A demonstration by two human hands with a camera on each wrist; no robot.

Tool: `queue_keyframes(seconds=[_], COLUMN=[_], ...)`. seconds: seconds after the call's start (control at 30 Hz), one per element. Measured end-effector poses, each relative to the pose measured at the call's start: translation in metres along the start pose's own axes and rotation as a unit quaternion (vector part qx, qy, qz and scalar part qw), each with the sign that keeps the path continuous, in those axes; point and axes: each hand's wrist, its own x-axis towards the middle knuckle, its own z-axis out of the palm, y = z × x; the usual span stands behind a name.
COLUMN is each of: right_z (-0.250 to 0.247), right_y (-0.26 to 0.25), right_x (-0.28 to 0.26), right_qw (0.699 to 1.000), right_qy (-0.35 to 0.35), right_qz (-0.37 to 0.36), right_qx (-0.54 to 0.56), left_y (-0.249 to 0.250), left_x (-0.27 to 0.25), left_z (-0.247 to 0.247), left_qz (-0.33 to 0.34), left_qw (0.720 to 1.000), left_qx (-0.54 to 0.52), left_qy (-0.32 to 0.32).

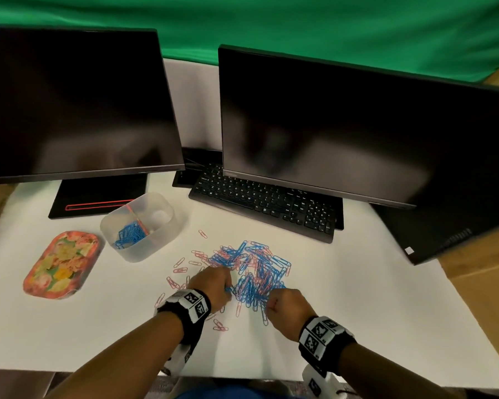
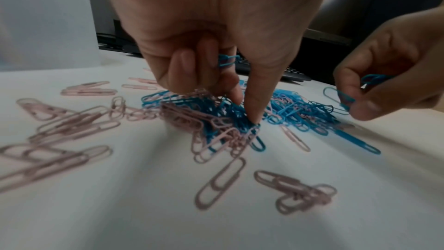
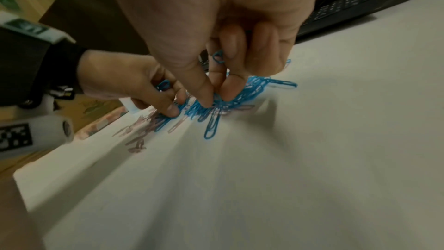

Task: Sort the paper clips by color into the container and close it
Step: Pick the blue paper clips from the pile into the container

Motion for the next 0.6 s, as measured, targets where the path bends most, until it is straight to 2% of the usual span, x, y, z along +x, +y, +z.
queue_keyframes(seconds=[0.17, 0.6], right_z=[-0.006, -0.022], right_y=[0.014, 0.0], right_x=[0.007, 0.017], right_qw=[0.997, 0.987], right_qy=[0.025, 0.043], right_qz=[0.026, 0.004], right_qx=[0.07, 0.153], left_y=[-0.008, -0.004], left_x=[-0.007, -0.007], left_z=[-0.002, -0.005], left_qz=[0.01, -0.008], left_qw=[0.999, 0.995], left_qx=[0.03, 0.097], left_qy=[0.008, 0.029])
